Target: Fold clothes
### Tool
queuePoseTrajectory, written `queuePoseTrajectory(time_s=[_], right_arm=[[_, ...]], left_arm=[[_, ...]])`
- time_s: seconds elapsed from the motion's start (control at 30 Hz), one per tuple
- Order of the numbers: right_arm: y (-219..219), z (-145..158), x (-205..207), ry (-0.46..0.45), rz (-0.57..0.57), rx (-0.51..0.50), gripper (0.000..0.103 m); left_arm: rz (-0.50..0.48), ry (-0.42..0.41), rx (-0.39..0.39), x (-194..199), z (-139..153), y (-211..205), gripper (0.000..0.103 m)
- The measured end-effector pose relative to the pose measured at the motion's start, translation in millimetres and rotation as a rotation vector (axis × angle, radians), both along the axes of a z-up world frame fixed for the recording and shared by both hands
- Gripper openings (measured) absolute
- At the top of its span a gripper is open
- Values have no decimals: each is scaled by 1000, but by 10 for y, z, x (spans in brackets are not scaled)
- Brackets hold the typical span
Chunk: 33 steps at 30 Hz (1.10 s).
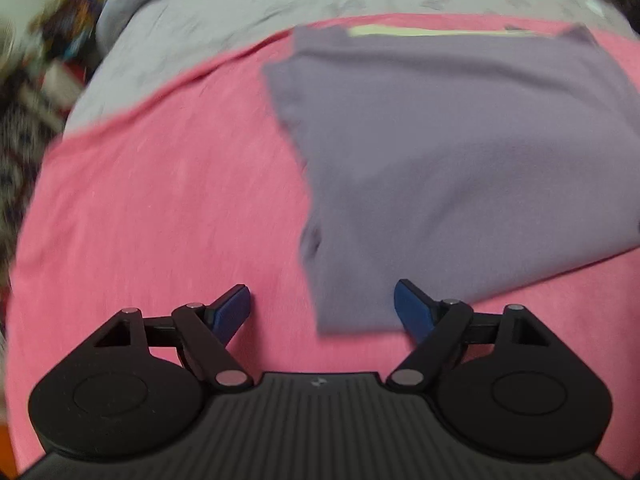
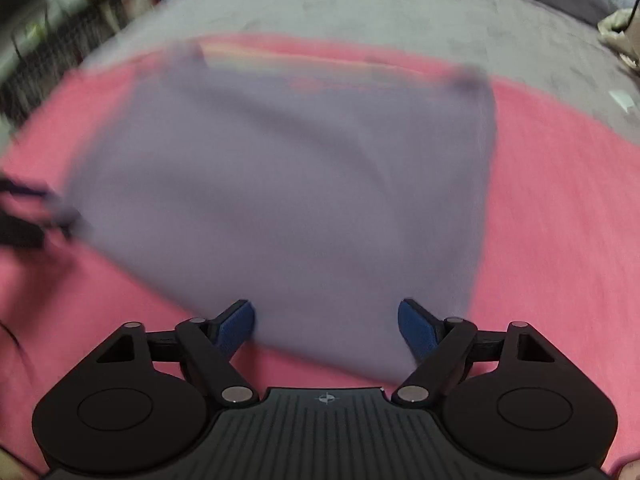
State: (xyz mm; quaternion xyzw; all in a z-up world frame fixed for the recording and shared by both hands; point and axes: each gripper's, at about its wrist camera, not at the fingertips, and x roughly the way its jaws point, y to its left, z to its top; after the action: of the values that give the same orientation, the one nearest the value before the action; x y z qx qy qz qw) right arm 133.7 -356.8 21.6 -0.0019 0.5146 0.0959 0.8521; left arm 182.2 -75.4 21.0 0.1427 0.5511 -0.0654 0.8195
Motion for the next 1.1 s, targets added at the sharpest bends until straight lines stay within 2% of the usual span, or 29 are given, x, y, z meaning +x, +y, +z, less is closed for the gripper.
queuePoseTrajectory(time_s=[0.1,0.17,0.27,0.33,0.37,0.4,0.43,0.47,0.5,0.6,0.73,0.87,1.0,1.07,1.1], right_arm=[[76,23,-239,-15,85,-116,80],[108,84,-325,5,88,-141,80],[49,120,-392,64,4,-94,80],[5,112,-440,87,-69,-59,80],[-13,106,-443,86,-96,-54,80],[-15,103,-420,84,-116,-55,80],[3,107,-442,82,-127,-62,80],[22,110,-458,79,-133,-72,80],[49,120,-461,76,-138,-82,80],[29,195,-478,65,-157,-105,80],[-41,292,-496,34,-211,-105,81],[-221,327,-467,16,-308,-61,81],[-488,312,-436,27,-440,73,81],[-668,255,-425,42,-522,201,81],[-764,198,-441,45,-580,282,81]], left_arm=[[36,49,24,-110,23,110,80],[48,-4,-10,-162,165,168,74],[36,-113,-157,-99,427,241,75],[-8,-133,-283,7,446,256,74],[-29,-130,-324,51,403,254,70],[-45,-120,-347,87,336,258,57],[-54,-96,-352,121,252,251,49],[-58,-65,-346,163,153,238,32],[-50,-48,-335,189,62,245,20],[-12,-34,-307,192,-122,300,17],[1,-11,-292,60,-100,366,5],[-11,8,-276,-57,-40,443,5],[14,4,-228,-145,135,402,6],[28,-58,-191,-163,295,380,3],[-5,-100,-199,-159,384,332,3]])
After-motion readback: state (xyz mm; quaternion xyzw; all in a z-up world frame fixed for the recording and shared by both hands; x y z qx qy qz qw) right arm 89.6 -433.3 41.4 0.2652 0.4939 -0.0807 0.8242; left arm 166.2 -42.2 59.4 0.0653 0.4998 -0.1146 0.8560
